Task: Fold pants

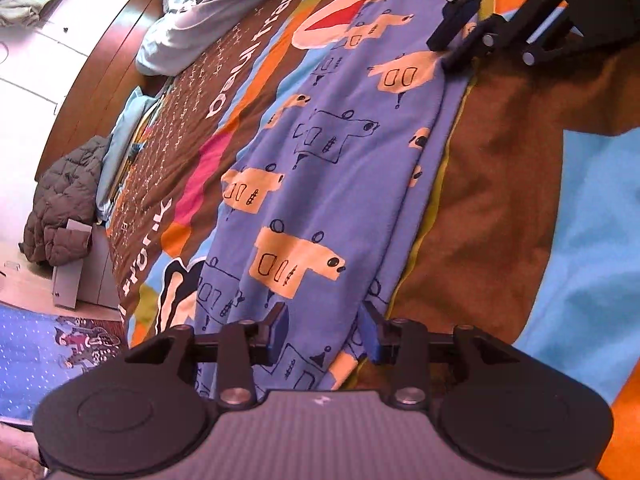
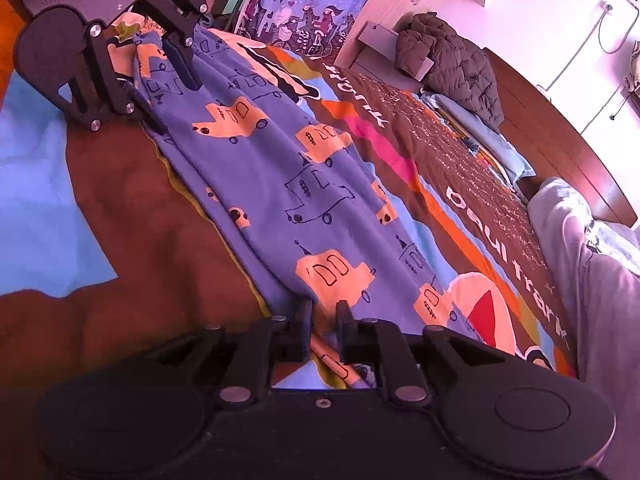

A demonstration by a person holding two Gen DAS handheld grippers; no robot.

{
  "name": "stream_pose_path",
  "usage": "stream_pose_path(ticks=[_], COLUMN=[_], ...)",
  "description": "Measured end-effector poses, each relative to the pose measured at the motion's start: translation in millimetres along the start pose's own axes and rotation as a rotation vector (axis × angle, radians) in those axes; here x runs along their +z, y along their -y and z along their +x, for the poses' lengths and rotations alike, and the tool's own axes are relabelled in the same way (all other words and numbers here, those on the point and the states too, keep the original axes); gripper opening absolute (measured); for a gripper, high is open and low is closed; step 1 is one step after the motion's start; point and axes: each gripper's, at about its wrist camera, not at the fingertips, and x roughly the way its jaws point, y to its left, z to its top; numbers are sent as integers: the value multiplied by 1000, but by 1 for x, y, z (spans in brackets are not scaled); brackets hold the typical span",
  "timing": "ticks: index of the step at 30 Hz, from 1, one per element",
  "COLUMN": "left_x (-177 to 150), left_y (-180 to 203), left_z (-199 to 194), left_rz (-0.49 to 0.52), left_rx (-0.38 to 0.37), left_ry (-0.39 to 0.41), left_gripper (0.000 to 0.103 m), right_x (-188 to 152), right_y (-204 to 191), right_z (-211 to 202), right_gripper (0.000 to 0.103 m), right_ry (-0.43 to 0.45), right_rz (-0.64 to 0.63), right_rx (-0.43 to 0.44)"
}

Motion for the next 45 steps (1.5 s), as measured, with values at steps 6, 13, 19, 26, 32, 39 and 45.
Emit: stream_pose_path(ticks=[6, 13, 19, 26, 32, 39, 45], left_x=[-3, -8, -13, -17, -15, 42, 94], left_y=[-3, -6, -8, -2, -27, -57, -17], left_z=[0, -11, -23, -14, -28, -17, 25], left_rz=[-86, -133, -156, -160, -311, -698, -524], left_rx=[-52, -48, -82, -121, -248, -233, -290], left_ry=[16, 48, 62, 54, 102, 256, 140], left_gripper=[4, 0, 0, 1, 39, 69, 74], right_x=[0, -1, -3, -3, -6, -56, -145], right_y=[0, 3, 18, 8, 26, 124, 187], right_z=[2, -1, -16, -9, -12, -30, -26], right_gripper=[15, 0, 0, 1, 27, 57, 60], right_ry=[-13, 13, 64, -17, -7, 10, -143], right_rz=[3, 16, 103, 62, 148, 619, 1151], right_rx=[15, 20, 45, 89, 130, 6, -91])
